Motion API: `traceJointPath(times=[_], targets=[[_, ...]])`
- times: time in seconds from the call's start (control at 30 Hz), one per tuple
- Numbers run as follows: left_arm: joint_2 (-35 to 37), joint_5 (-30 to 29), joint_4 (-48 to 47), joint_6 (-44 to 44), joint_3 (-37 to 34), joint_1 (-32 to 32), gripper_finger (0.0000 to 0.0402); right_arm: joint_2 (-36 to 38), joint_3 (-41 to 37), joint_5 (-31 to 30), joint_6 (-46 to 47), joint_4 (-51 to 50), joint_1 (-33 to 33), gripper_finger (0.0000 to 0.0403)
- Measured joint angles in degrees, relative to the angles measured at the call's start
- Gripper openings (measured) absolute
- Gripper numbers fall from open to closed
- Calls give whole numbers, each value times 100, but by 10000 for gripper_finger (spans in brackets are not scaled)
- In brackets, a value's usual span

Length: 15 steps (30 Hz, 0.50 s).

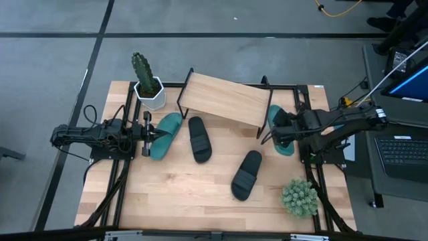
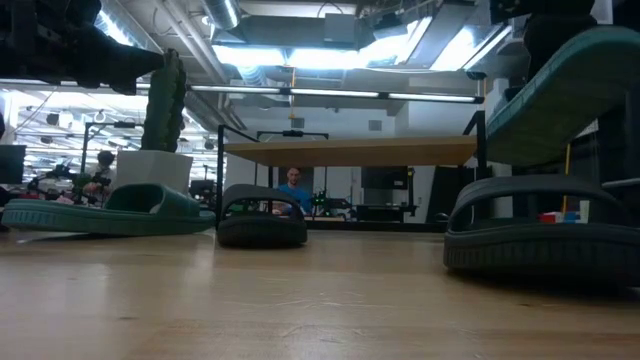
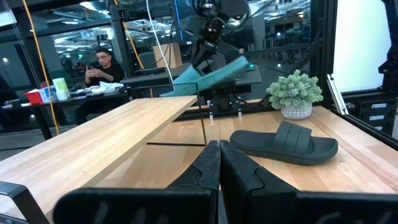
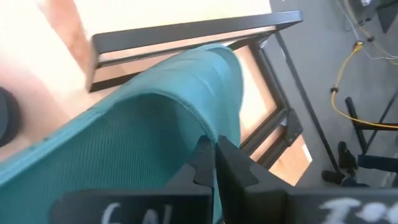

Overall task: Pick and place slides into the shelf
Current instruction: Put the right green slide on the shelf

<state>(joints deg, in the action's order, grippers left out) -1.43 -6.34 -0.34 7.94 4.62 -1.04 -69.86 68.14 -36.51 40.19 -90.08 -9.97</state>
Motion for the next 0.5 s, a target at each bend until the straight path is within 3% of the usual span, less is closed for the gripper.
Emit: traceJointPath(times=[0.5], targets=[[0, -1, 0, 0, 0, 0, 0, 26, -2, -306, -943, 10, 1111, 3]])
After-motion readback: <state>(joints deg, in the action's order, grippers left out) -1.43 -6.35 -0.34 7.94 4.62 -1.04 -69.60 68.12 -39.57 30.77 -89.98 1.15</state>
